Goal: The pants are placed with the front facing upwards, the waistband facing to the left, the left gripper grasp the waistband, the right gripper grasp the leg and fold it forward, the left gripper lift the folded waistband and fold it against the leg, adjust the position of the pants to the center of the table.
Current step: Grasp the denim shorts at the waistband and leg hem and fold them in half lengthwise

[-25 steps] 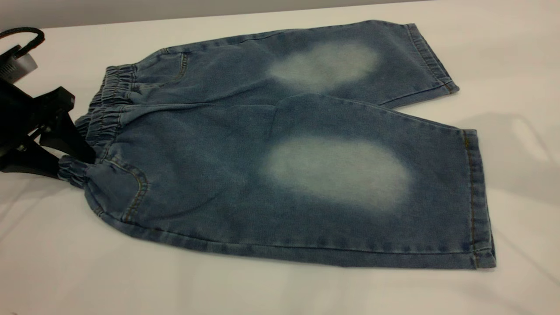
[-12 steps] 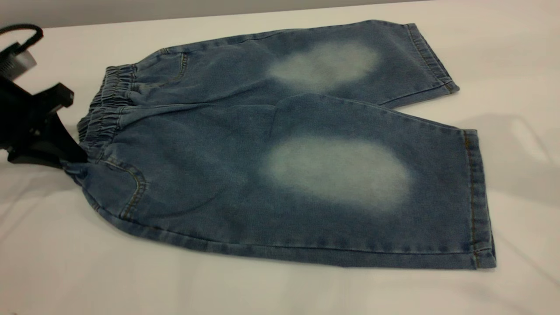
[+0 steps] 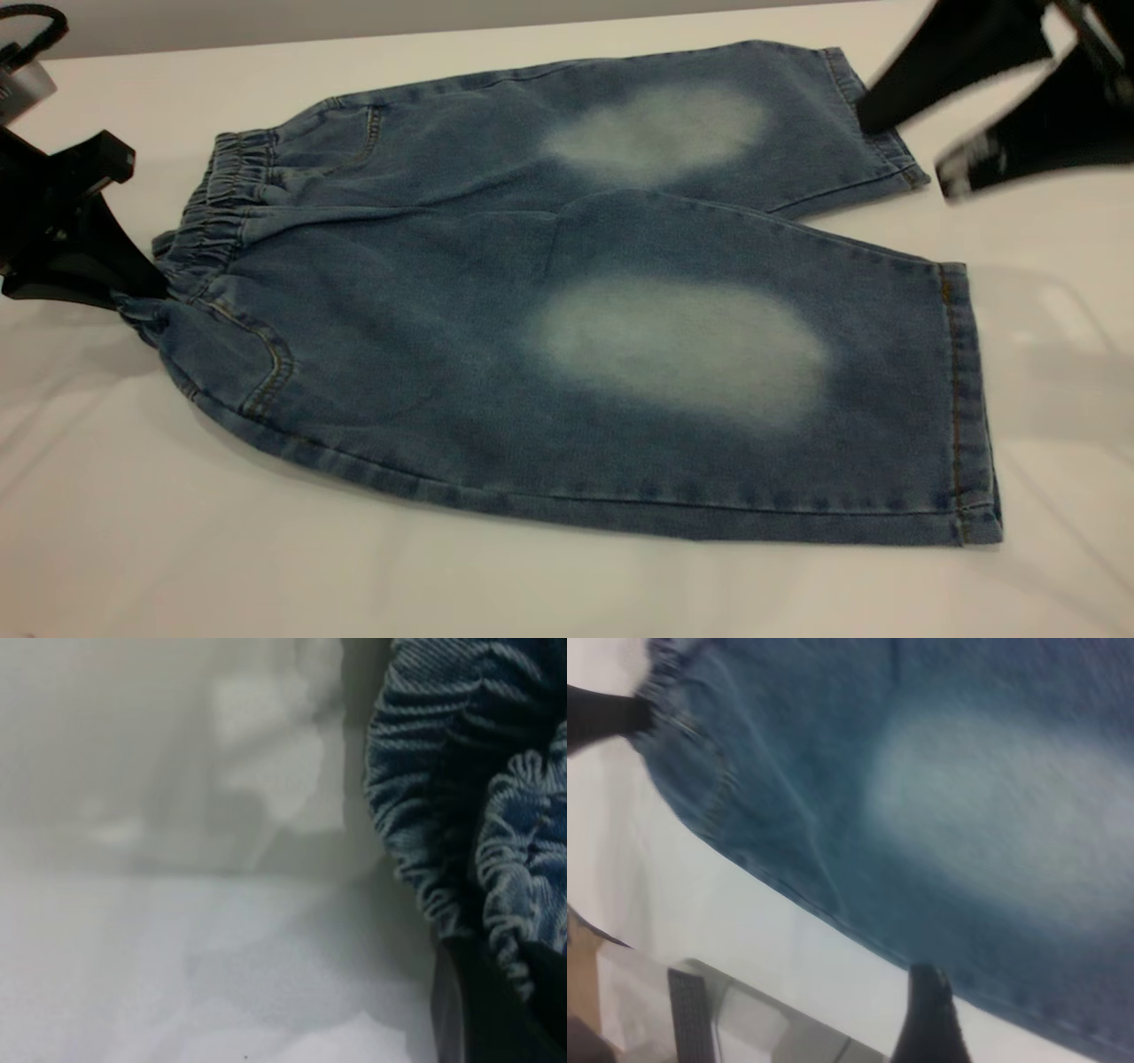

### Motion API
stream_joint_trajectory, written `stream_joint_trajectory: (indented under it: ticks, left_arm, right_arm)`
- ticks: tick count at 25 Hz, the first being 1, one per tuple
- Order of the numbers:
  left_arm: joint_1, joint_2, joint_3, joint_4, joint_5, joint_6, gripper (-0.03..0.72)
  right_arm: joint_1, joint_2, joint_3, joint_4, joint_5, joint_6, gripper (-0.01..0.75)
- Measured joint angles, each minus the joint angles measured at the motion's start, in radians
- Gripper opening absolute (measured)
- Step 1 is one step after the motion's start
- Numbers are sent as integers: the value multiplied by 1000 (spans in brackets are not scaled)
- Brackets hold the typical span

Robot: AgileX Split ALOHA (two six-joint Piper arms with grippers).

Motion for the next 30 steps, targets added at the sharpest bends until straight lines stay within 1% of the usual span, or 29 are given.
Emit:
stream_joint_trajectory:
  ticks: [6, 11, 15, 19, 26, 30]
  left_arm:
    - [0, 0, 0, 0, 10, 1, 95]
    - [0, 0, 0, 0, 10, 3, 95]
    - [0, 0, 0, 0, 10, 3, 95]
    - [0, 0, 0, 1, 12, 3, 95]
    - [0, 0, 0, 1, 14, 3, 95]
    - [0, 0, 0, 1, 13, 3, 95]
  right_arm:
    - [0, 57, 62, -53, -62, 34, 440]
    - [0, 109, 111, -61, -120, 37, 440]
    - [0, 161, 153, -65, -159, 19, 440]
    - [0, 223, 157, -57, -200, -6, 440]
    - [0, 320, 157, -28, -219, -57, 440]
    - [0, 328, 158, 17, -218, -114, 440]
